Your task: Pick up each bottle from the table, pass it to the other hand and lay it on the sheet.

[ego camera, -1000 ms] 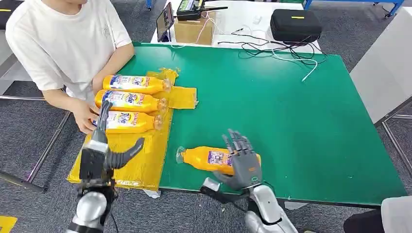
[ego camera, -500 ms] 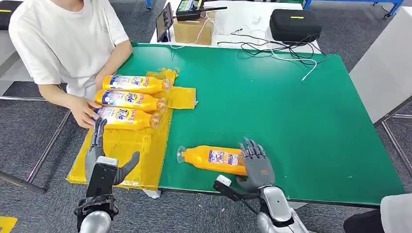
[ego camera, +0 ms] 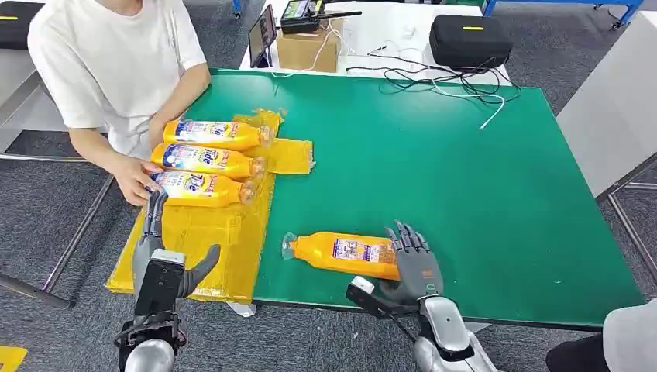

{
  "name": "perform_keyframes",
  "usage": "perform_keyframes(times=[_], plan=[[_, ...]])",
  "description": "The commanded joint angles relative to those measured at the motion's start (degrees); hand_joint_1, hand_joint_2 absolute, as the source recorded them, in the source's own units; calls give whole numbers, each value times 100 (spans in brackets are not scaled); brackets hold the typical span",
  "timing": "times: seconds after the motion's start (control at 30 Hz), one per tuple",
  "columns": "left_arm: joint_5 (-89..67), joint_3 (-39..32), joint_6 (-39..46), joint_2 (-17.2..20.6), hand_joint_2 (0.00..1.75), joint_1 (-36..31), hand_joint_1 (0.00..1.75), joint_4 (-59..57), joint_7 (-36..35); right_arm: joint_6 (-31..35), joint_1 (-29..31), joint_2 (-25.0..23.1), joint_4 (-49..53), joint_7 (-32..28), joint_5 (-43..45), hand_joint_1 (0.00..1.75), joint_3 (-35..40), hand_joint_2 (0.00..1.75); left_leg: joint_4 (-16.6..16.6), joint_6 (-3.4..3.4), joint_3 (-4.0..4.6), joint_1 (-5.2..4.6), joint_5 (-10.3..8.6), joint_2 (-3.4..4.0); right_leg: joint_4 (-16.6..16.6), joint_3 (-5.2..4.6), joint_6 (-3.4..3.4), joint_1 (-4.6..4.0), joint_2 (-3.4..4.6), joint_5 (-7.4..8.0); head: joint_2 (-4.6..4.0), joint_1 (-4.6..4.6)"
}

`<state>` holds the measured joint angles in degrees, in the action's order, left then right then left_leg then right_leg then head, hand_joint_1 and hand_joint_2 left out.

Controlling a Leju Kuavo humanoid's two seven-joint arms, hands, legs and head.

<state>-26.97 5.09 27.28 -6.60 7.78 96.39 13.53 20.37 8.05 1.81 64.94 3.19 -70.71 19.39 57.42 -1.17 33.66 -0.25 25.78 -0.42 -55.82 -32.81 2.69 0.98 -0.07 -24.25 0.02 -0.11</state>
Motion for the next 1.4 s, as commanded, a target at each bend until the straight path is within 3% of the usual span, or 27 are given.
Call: perform_keyframes(times=[0.03,0.33,0.57,0.67,0.73,0.77,0.83,0.9,0.93,1.0,1.1,1.2,1.23,1.37,1.4], plan=[[530,65,-577,-11,175,-389,0,-411,-336,-263,643,-75,-1179,-131,530,169,-165,175,2,10,-16,9,3,10,2,16,-13,-10,6,1,0,0],[1182,-173,-1196,58,175,-469,0,-931,-600,-1090,868,128,-2086,-16,888,175,18,175,-10,7,-40,7,0,18,14,36,-7,-8,3,6,-2,0],[1396,-31,-1381,39,175,-473,0,-986,-513,-1080,996,68,-2379,-98,1119,175,34,175,-7,11,-93,7,17,10,17,21,-8,-7,3,-2,-2,2],[1682,8,-1494,43,175,-444,0,-901,-516,-975,887,-2,-2251,-538,1565,175,-74,175,-15,15,-101,11,12,9,26,30,-13,-12,2,5,0,2],[2124,15,-1568,-16,175,-391,0,-840,-294,-936,655,-183,-1897,-1428,2458,175,-424,175,-13,14,-113,10,16,12,24,41,-11,-11,8,3,-2,0],[2133,52,-1554,-10,175,-378,0,-842,-271,-945,625,-189,-1842,-1425,2469,175,-392,175,-10,12,-126,8,21,12,20,54,-8,-8,9,-2,-2,2],[2530,54,-1434,-152,175,-307,0,-808,-4,-228,402,-431,-1284,-2053,2987,175,-648,175,-11,14,-126,10,20,6,21,57,-10,-10,3,-2,-2,2],[2570,138,-1381,-147,175,-277,0,-827,50,-229,367,-464,-1103,-1949,2989,175,-562,175,-7,14,-126,10,26,20,16,55,-10,-10,16,-4,-2,7],[2570,138,-1381,-147,175,-277,0,-827,50,-229,367,-464,-1103,-1949,2989,175,-562,175,-9,9,-119,3,24,22,13,107,-5,-4,22,-1,-2,2],[2696,99,-1335,-195,175,-273,0,-837,61,-83,327,-474,-988,-2003,3045,175,-614,175,-4,4,-98,2,17,25,5,85,-3,-3,24,4,-2,0],[3622,269,-1362,-464,175,-148,0,-1085,155,997,45,-723,-262,-2687,3535,175,-837,175,-3,6,-94,8,18,13,8,82,-6,-10,11,0,-2,0],[3742,500,-1307,-463,175,-119,0,-1235,309,1036,-24,-692,21,-2610,3598,175,-750,175,-2,0,-64,-1,15,6,2,60,0,1,5,-3,-2,2],[4038,681,-1612,-431,175,-68,0,-1263,439,1653,-44,-626,84,-2756,3224,175,-678,175,-2,0,-55,1,16,16,3,50,1,-1,16,-1,-2,0],[4234,1435,-1901,-397,175,-56,0,-1482,947,1406,-71,-542,231,-2984,3953,175,-717,175,-2,1,-50,-2,17,7,6,50,0,2,1,-5,-2,2],[4277,1727,-2073,-245,175,-167,0,-1573,902,1279,-90,-555,284,-3096,4180,175,-752,175,-2,0,-44,-3,15,5,8,44,1,3,4,-3,-2,2]])
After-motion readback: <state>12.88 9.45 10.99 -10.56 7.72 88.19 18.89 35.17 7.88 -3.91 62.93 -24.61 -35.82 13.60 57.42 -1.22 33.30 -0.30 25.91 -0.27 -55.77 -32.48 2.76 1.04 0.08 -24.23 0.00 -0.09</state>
